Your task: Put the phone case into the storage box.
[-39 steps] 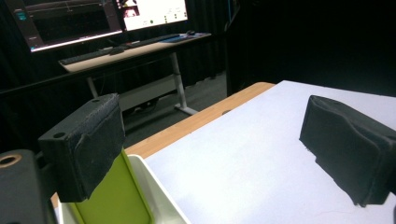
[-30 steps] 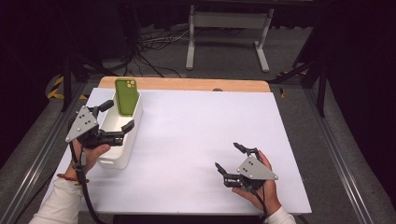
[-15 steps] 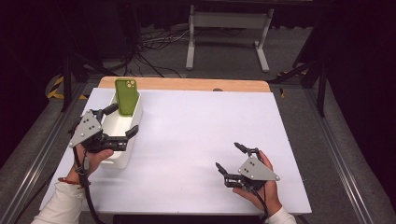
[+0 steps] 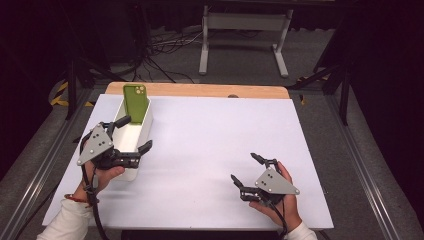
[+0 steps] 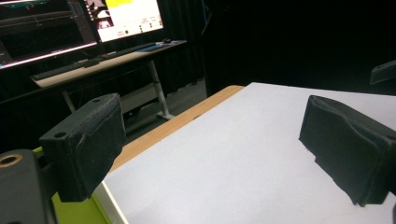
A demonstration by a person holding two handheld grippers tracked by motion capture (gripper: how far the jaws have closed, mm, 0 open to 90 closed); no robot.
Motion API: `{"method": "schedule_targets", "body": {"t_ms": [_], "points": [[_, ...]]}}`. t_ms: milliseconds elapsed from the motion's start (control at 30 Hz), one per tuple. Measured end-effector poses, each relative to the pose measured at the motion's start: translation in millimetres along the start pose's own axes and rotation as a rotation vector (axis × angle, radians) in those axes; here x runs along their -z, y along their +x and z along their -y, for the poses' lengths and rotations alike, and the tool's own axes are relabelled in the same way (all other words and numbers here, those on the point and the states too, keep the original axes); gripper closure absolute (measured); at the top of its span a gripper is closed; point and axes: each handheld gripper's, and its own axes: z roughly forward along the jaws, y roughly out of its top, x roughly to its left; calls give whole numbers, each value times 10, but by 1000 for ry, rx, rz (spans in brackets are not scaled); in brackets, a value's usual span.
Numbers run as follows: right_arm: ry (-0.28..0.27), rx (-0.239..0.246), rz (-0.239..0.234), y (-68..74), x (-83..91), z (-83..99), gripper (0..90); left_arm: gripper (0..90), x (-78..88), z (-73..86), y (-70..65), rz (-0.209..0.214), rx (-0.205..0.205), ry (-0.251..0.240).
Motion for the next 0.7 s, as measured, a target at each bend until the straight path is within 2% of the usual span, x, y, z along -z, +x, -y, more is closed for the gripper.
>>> {"method": "schedule_targets", "body": {"t_ms": [700], "points": [[-4, 7, 4, -5, 22, -18, 164, 79, 10, 24, -198, 31, -21, -3]]}}
